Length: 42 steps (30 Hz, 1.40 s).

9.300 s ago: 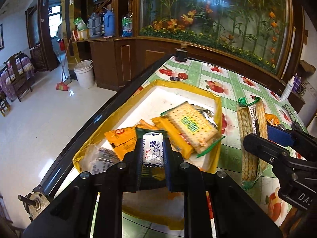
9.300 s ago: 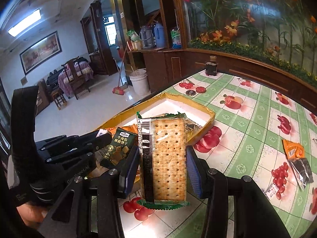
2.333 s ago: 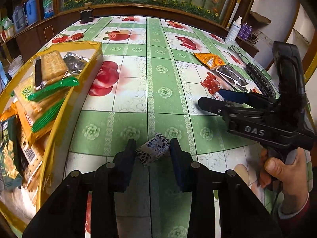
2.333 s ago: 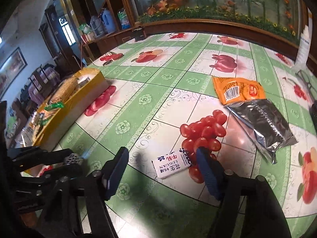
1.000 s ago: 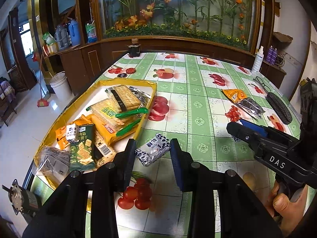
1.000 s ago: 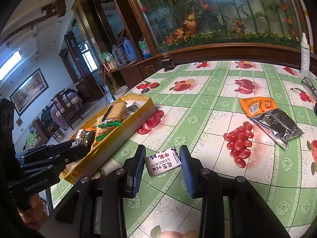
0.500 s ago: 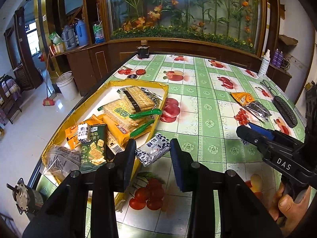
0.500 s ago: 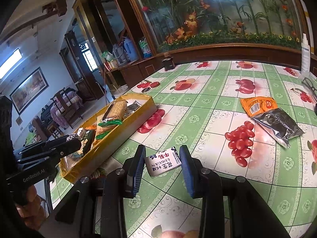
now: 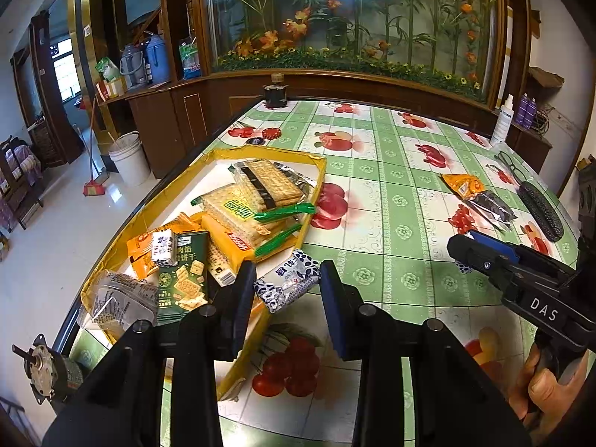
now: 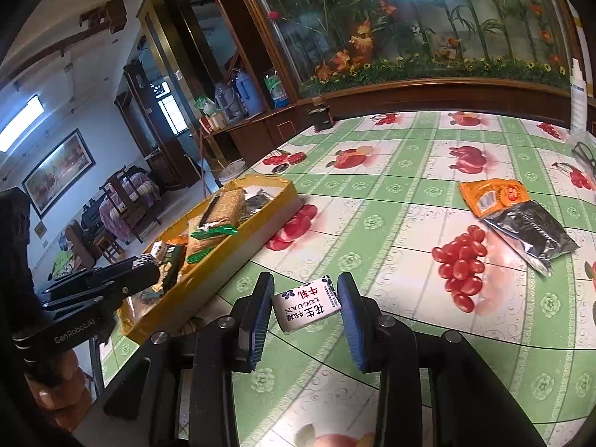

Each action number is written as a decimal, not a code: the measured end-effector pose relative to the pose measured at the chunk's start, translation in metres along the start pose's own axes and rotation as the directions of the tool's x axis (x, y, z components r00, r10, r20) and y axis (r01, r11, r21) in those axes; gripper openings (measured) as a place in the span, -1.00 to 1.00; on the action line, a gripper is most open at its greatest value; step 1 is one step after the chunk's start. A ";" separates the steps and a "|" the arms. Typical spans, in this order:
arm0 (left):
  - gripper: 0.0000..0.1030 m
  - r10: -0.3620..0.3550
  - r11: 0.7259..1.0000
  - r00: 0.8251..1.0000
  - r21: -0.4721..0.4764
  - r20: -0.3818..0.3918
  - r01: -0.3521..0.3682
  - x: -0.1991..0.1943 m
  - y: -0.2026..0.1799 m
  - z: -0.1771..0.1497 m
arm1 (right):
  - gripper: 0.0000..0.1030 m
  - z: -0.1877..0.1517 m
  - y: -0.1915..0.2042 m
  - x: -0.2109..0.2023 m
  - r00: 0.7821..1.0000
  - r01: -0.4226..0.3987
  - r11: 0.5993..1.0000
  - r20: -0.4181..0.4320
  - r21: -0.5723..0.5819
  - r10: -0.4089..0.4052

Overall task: Organize snacks
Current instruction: 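Carry both candy packets over the white tray with both tools, then lower both candy packets into the tray and open both tools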

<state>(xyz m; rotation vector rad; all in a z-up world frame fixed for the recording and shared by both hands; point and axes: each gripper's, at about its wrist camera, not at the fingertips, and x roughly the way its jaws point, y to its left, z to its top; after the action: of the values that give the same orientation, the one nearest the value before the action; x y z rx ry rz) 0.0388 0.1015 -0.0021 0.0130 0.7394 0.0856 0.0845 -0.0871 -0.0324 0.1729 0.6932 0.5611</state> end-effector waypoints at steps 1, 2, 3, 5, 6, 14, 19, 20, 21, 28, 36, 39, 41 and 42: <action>-0.36 0.008 1.000 1.000 -0.003 0.000 -0.008 0.001 0.004 0.000 | -0.30 0.002 0.005 0.004 1.000 -0.021 1.000 -0.005 0.004 0.021; -0.36 0.017 1.000 1.000 -0.009 -0.001 -0.017 0.002 0.009 0.000 | -0.30 0.005 0.012 0.011 0.998 -0.055 0.998 -0.012 0.010 0.055; -0.36 0.027 0.999 1.000 -0.018 -0.002 -0.027 0.003 0.015 0.000 | -0.30 0.008 0.021 0.019 0.996 -0.081 0.997 -0.020 0.005 0.081; -0.36 0.052 0.998 0.999 -0.043 -0.009 -0.053 0.006 0.033 0.000 | -0.30 0.015 0.044 0.035 0.993 -0.116 0.993 -0.039 -0.026 0.115; -0.36 0.066 0.996 0.998 -0.058 -0.013 -0.067 0.008 0.044 0.001 | -0.30 0.019 0.058 0.046 0.989 -0.140 0.989 -0.051 -0.044 0.138; -0.36 0.137 0.980 0.990 -0.140 -0.042 -0.142 0.027 0.101 0.000 | -0.30 0.044 0.119 0.109 0.977 -0.203 0.974 -0.094 -0.097 0.194; -0.36 0.127 0.979 0.990 -0.156 -0.059 -0.135 0.042 0.108 -0.002 | -0.30 0.047 0.126 0.132 0.978 -0.184 0.978 -0.113 -0.099 0.173; -0.36 0.126 0.978 0.990 -0.157 -0.060 -0.134 0.045 0.110 -0.002 | -0.30 0.047 0.126 0.134 0.979 -0.180 0.979 -0.115 -0.099 0.168; -0.36 0.126 0.978 0.990 -0.159 -0.060 -0.134 0.045 0.110 -0.002 | -0.30 0.048 0.126 0.137 0.979 -0.178 0.979 -0.118 -0.098 0.166; -0.36 0.125 0.978 0.990 -0.161 -0.064 -0.134 0.051 0.114 -0.001 | -0.29 0.051 0.127 0.148 0.982 -0.153 0.981 -0.130 -0.117 0.138; -0.36 0.120 0.977 0.991 -0.169 -0.059 -0.129 0.054 0.117 0.000 | -0.24 0.049 0.131 0.153 0.983 -0.142 0.980 -0.135 -0.143 0.123; -0.35 0.121 0.977 0.991 -0.170 -0.057 -0.129 0.054 0.117 0.001 | -0.24 0.049 0.131 0.154 0.984 -0.140 0.979 -0.135 -0.147 0.120; -0.35 0.120 0.977 0.991 -0.170 -0.059 -0.128 0.054 0.117 0.001 | -0.24 0.049 0.131 0.153 0.984 -0.135 0.980 -0.134 -0.148 0.116; -0.35 0.119 0.977 0.991 -0.170 -0.060 -0.128 0.054 0.118 0.001 | -0.24 0.049 0.131 0.153 0.984 -0.135 0.980 -0.134 -0.148 0.115</action>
<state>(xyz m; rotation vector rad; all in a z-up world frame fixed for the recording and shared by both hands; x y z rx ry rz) 0.0705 0.2232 -0.0331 -0.1102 0.7780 0.2700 0.1555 0.1075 -0.0364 0.0348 0.7599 0.7495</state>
